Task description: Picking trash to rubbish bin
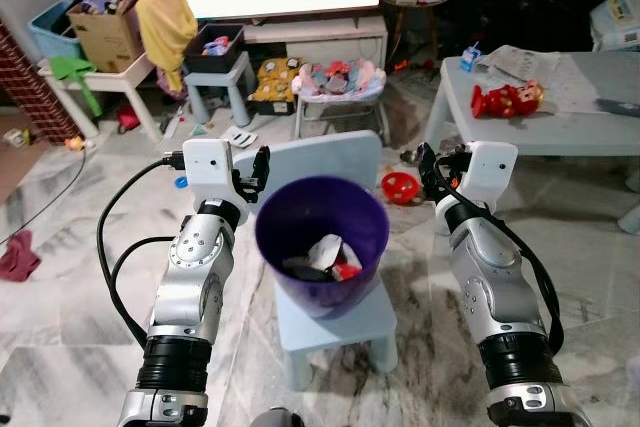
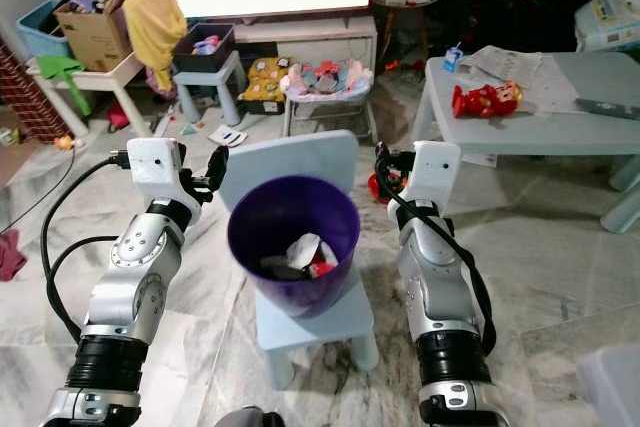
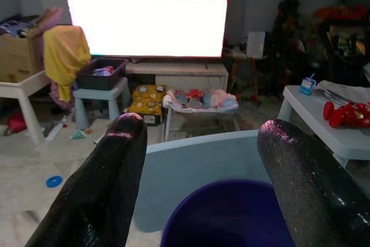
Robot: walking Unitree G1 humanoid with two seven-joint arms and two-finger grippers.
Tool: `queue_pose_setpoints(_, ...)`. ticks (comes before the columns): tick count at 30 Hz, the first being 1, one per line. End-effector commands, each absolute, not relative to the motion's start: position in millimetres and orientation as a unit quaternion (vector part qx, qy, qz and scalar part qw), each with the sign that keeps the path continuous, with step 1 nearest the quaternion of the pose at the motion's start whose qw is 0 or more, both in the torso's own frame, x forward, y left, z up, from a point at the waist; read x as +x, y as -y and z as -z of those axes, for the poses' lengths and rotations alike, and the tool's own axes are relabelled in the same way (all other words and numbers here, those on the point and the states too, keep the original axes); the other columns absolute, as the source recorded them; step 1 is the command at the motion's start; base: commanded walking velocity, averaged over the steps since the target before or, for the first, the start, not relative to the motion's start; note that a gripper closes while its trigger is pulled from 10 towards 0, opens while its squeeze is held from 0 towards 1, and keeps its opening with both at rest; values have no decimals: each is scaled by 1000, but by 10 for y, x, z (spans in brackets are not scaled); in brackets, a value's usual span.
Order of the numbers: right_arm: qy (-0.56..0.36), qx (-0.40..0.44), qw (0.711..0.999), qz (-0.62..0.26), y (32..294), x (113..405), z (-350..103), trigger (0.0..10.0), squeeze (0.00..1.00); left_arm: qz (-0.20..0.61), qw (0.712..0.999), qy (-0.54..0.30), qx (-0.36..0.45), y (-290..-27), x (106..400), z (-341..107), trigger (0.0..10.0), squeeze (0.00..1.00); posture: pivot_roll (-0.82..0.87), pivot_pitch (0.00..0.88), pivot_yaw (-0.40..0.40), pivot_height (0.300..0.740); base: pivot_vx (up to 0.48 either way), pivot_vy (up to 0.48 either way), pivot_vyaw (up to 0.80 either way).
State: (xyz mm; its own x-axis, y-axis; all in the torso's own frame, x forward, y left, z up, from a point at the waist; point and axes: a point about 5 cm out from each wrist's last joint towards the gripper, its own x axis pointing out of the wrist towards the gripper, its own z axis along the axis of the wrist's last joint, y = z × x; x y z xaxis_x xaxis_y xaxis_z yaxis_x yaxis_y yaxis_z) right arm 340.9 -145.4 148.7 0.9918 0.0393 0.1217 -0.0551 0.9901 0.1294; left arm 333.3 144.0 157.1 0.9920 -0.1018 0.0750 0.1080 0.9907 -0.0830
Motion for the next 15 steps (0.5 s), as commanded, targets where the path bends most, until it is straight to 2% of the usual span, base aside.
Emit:
queue_pose_setpoints(1,68,61,995,-29,1446,3421,-1548,10000,0,53,997,37,-42,-1461,3342,-1594,10000,0,25,0,76,740,-315,0,0)
queue_pose_setpoints(15,72,61,995,-24,1467,3433,-1568,10000,0,55,997,36,-44,-1462,3354,-1593,10000,0,23,0,79,740,-301,0,0)
